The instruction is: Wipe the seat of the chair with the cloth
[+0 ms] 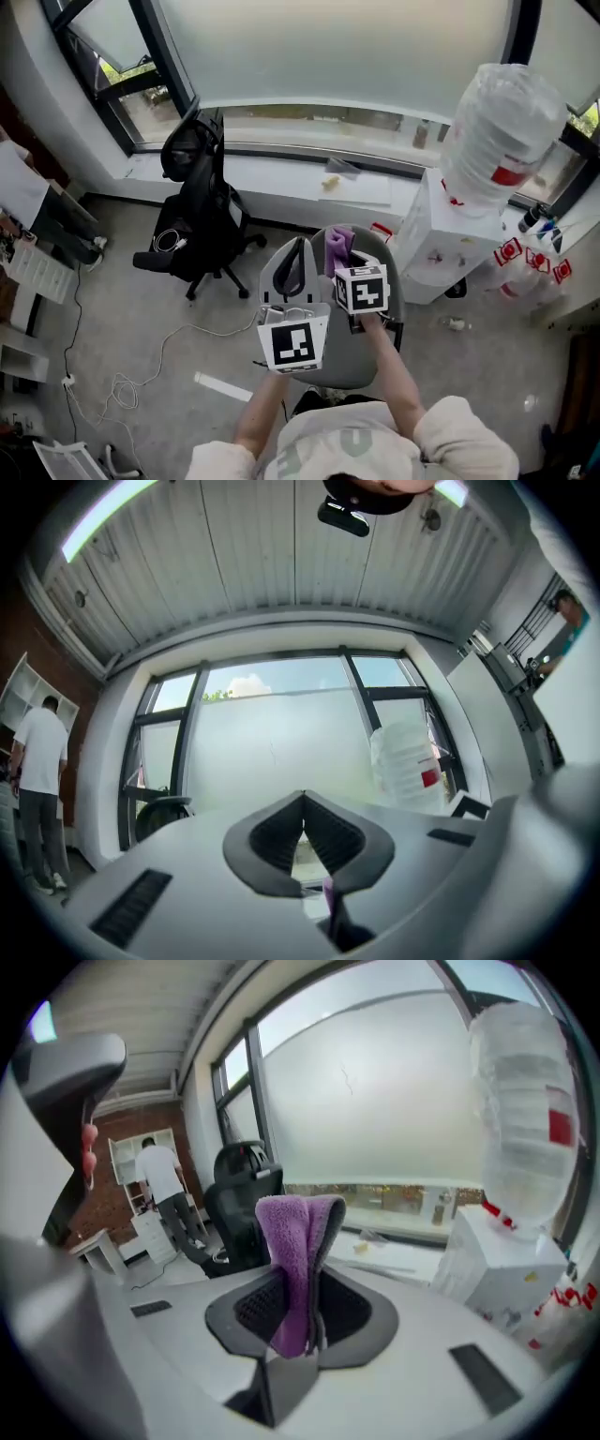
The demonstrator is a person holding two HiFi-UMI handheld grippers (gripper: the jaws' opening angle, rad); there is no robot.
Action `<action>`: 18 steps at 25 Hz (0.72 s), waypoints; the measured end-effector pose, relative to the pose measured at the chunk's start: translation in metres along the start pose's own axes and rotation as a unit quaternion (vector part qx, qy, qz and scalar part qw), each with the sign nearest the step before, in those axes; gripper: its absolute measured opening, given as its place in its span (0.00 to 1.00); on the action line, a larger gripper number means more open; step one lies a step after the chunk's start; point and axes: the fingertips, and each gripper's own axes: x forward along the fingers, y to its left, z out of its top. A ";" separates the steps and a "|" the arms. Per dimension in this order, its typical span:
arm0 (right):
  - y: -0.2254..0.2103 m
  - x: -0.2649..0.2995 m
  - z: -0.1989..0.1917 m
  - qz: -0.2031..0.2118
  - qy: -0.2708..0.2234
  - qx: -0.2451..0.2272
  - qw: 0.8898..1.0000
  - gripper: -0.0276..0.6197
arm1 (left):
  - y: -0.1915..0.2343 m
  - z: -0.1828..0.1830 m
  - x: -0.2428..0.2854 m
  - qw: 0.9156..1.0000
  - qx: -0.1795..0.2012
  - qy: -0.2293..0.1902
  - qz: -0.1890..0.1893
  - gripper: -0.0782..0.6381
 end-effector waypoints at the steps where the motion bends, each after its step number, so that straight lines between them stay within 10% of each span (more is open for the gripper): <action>1: 0.006 -0.015 0.025 0.008 -0.024 -0.005 1.000 0.18 | 0.002 0.018 -0.002 1.000 0.002 -0.013 0.003 0.13; 8: 0.042 -0.119 0.125 0.052 -0.179 -0.071 0.980 0.18 | 0.001 0.094 -0.026 0.998 -0.002 -0.066 0.019 0.13; 18: 0.084 -0.196 0.142 0.101 -0.304 -0.118 0.940 0.18 | 0.003 0.080 -0.049 0.998 -0.017 -0.053 0.041 0.13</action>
